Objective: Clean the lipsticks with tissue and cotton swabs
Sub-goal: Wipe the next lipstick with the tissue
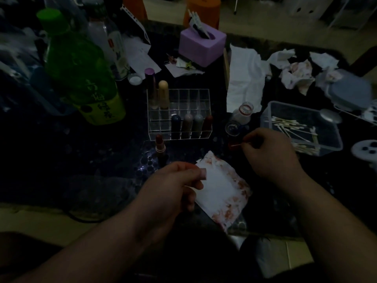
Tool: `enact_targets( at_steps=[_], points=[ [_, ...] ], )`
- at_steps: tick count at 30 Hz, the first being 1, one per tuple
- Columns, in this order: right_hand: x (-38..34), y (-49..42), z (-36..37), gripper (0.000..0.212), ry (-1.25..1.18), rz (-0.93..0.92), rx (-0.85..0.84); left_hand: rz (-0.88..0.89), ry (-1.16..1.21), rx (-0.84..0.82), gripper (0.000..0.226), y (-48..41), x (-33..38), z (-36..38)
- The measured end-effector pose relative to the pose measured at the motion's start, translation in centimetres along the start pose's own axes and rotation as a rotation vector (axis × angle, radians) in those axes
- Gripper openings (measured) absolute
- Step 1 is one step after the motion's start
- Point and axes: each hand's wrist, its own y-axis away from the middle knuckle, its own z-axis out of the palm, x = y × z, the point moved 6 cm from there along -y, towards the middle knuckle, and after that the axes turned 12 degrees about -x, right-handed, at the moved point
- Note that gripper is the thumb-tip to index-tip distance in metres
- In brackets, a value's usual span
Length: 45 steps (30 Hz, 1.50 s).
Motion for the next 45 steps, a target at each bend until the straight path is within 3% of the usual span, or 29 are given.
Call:
enact_targets(
  at_steps=[10,17,27,35,39,45],
  points=[
    [-0.3,-0.3,0.8,0.012,-0.165,-0.055,-0.031,0.025,0.045,-0.055,0.022,0.0,0.6,0.1],
    [-0.1,0.5,-1.2,0.017,-0.239,-0.08,0.096,0.016,0.065,-0.107,0.033,-0.1,0.6,0.3],
    [0.5,0.6,-0.7,0.016,-0.297,-0.047,0.084,0.107,0.314,-0.371,0.03,-0.1,1.6,2.4],
    [-2.8,4.2,-4.3,0.01,-0.695,-0.214,0.141,0.181,0.272,-0.321,0.024,-0.3,2.8,2.2],
    [-3.4,6.5,-4.6,0.01,-0.92,-0.2,0.094,0.222,0.231,-0.356,0.018,0.1,3.2,2.7],
    [-4.2,7.7,-4.3,0.007,-0.898,-0.258,0.057,0.243,0.187,-0.4,0.019,0.5,3.3,2.7]
  ],
)
